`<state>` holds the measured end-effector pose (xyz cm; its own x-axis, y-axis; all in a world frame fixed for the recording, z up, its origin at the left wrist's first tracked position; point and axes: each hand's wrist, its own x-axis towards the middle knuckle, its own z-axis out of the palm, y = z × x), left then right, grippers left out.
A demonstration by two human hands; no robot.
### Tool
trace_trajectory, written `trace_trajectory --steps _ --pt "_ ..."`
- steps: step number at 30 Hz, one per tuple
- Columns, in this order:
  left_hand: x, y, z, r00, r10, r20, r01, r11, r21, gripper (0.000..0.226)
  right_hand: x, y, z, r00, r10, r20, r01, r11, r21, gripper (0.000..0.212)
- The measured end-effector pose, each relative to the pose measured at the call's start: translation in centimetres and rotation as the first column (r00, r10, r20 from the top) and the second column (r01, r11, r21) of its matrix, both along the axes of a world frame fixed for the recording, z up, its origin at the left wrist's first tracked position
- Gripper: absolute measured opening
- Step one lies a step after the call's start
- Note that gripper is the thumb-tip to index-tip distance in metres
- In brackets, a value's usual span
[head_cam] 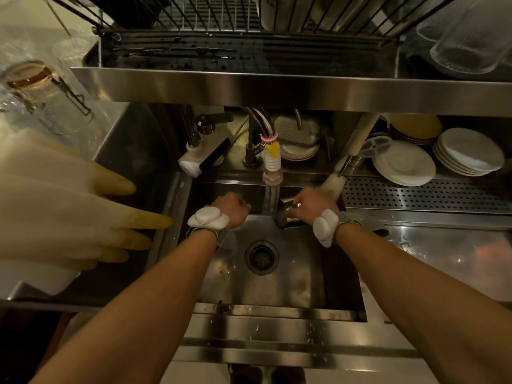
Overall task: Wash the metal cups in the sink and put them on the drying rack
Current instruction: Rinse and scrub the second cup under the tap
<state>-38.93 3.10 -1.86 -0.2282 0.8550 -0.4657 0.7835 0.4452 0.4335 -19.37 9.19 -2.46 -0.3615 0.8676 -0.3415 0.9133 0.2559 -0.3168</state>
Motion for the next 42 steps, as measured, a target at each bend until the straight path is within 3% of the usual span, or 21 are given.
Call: trace_trajectory --steps 12,17,21,23,25,27,30,33,35,38,42 --pt "-0.1 -0.3 0.6 1.0 0.008 -0.001 -0.008 1.0 0.02 0.033 -1.8 0.9 2.4 0.953 0.134 0.273 -0.186 0.967 0.174 0.019" --pt "-0.2 -0.5 0.7 1.0 0.026 -0.009 -0.026 0.999 0.022 0.033 -1.7 0.9 3.5 0.941 0.149 0.303 -0.208 0.963 0.172 0.029" --pt "0.1 -0.7 0.9 1.0 0.028 -0.001 -0.028 0.999 0.031 0.033 -1.7 1.0 2.9 0.967 0.101 0.235 -0.15 0.967 0.204 0.027" --pt "0.3 -0.7 0.9 1.0 0.027 0.0 -0.027 0.999 0.034 0.032 -1.2 0.9 2.0 0.996 0.007 0.084 -0.02 0.988 0.155 0.03" --pt "0.4 -0.8 0.4 1.0 0.026 0.015 -0.027 0.999 0.026 0.032 -0.9 0.6 0.8 0.982 -0.14 -0.123 0.14 0.99 -0.011 0.035" --pt "0.4 -1.0 -0.1 0.999 0.029 0.037 -0.029 1.0 0.009 0.034 -1.1 0.2 -0.3 0.905 -0.325 -0.276 0.275 0.94 -0.204 0.041" --pt "0.7 -1.2 -0.9 0.992 0.061 0.11 -0.059 0.998 -0.019 0.05 -2.3 -0.6 -1.6 0.655 -0.622 -0.429 0.419 0.772 -0.478 0.041" --pt "1.1 -1.2 -1.7 0.959 0.089 0.271 -0.077 0.996 -0.053 0.072 -2.8 -1.1 -2.1 0.343 -0.814 -0.469 0.382 0.577 -0.722 0.039" --pt "1.4 -1.0 -2.0 0.904 0.104 0.414 -0.09 0.995 -0.053 0.072 -2.5 -1.0 -2.3 0.202 -0.861 -0.467 0.327 0.508 -0.796 0.041" --pt "2.2 -0.6 -2.0 0.833 0.13 0.537 -0.141 0.99 -0.02 0.067 -1.9 -0.6 -2.7 0.086 -0.892 -0.443 0.251 0.45 -0.857 0.04" --pt "3.1 0.4 -1.9 0.757 0.147 0.637 -0.216 0.976 0.032 0.054 -1.5 0.0 -3.2 0.042 -0.904 -0.426 0.187 0.426 -0.885 0.039"
